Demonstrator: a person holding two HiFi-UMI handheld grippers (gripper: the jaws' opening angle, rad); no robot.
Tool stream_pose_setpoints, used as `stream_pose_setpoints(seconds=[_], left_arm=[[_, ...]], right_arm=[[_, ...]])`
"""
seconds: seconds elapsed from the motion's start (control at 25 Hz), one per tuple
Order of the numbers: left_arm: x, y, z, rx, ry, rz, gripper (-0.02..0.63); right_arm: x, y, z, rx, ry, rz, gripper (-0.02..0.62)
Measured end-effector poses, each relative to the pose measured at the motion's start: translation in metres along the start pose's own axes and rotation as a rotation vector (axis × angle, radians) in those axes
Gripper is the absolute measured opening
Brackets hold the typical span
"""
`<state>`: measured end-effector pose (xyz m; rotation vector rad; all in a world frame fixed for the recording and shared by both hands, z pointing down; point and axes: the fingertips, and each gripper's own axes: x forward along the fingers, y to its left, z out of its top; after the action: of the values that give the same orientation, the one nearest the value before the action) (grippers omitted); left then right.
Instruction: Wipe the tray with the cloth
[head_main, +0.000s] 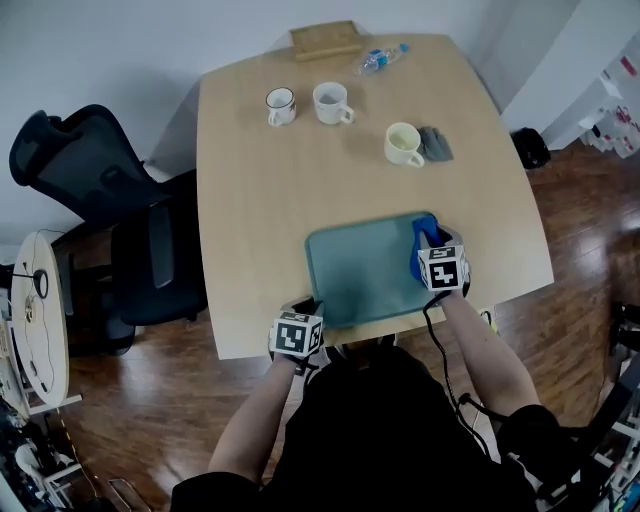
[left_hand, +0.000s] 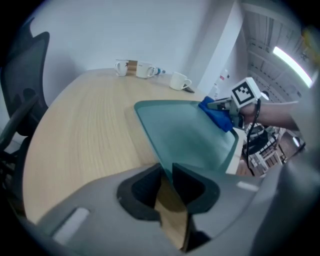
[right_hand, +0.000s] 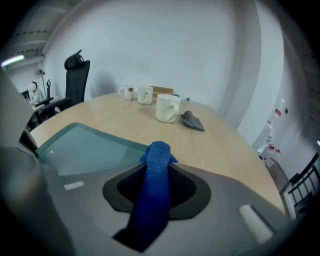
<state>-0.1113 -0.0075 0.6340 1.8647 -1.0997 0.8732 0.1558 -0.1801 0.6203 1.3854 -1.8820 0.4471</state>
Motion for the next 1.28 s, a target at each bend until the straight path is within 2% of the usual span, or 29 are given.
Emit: stream_pose_setpoints(seconds=[0.08, 0.16, 0.32, 0.56, 0.68, 0.76, 0.84, 0.92, 1.04, 1.28], left_arm=[[0.0, -0.001, 0.001, 0.004, 0.004, 0.002, 0.075], [0.0, -0.001, 0.002, 0.008, 0.006, 0.0, 0.075], [0.001, -0.002, 0.004, 0.01, -0.004, -0.011, 0.075], [0.001, 0.006, -0.002, 0.006, -0.032, -0.061, 0.076], [0.0, 0.004, -0.001, 0.01, -0.039, -0.073, 0.077], [0.0, 0.002, 0.001, 0.004, -0.052, -0.089, 0.078], [-0.001, 0.002, 0.003, 0.0, -0.064, -0.103, 0.078], [0.0, 0.005, 0.001, 0.006, -0.059, -0.106, 0.078], [0.001, 0.006, -0.001, 0.02, -0.046, -0.099, 0.08], [-0.001, 0.002, 0.001, 0.013, -0.042, -0.073, 0.08]], right_arm=[[0.003, 0.001, -0.004, 0.046, -0.009, 0.013, 0.114], [0.002, 0.011, 0.0, 0.048, -0.007, 0.009, 0.114], [-0.001, 0.06, 0.018, 0.025, -0.018, 0.041, 0.114], [-0.008, 0.187, 0.037, -0.092, -0.057, 0.205, 0.114], [-0.015, 0.244, 0.044, -0.152, -0.06, 0.335, 0.114], [-0.02, 0.275, 0.046, -0.216, -0.057, 0.426, 0.115], [-0.023, 0.292, 0.047, -0.293, -0.062, 0.471, 0.115], [-0.022, 0.294, 0.045, -0.337, -0.064, 0.468, 0.115], [-0.018, 0.274, 0.039, -0.328, -0.05, 0.404, 0.114], [-0.021, 0.183, 0.022, -0.233, -0.032, 0.263, 0.115]])
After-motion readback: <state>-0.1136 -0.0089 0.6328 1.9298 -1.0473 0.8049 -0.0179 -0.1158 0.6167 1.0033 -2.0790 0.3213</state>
